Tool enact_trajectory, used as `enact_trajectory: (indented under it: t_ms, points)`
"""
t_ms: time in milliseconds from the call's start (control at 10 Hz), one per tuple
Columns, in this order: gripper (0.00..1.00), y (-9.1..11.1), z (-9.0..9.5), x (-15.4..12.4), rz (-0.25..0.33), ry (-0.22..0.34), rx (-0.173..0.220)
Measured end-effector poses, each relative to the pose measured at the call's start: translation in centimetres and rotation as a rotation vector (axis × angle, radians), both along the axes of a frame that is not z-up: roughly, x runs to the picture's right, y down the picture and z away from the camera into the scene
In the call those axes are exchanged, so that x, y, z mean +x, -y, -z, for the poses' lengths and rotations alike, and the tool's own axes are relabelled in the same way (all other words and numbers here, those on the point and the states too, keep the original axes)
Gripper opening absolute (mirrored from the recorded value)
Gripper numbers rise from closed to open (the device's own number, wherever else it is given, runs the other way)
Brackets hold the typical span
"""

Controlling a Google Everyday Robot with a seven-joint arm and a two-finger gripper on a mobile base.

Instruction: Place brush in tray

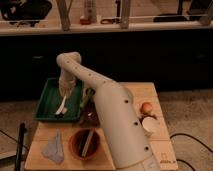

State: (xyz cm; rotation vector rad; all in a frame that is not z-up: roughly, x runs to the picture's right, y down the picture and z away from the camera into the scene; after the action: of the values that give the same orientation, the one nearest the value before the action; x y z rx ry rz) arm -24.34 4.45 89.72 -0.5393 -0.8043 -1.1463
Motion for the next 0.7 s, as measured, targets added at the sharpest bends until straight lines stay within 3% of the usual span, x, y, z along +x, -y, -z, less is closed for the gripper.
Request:
enact_trajectory:
  t_ms: [700]
  points:
    - [0.80,0.29,0.16,0.16,0.010,0.018,-0.003]
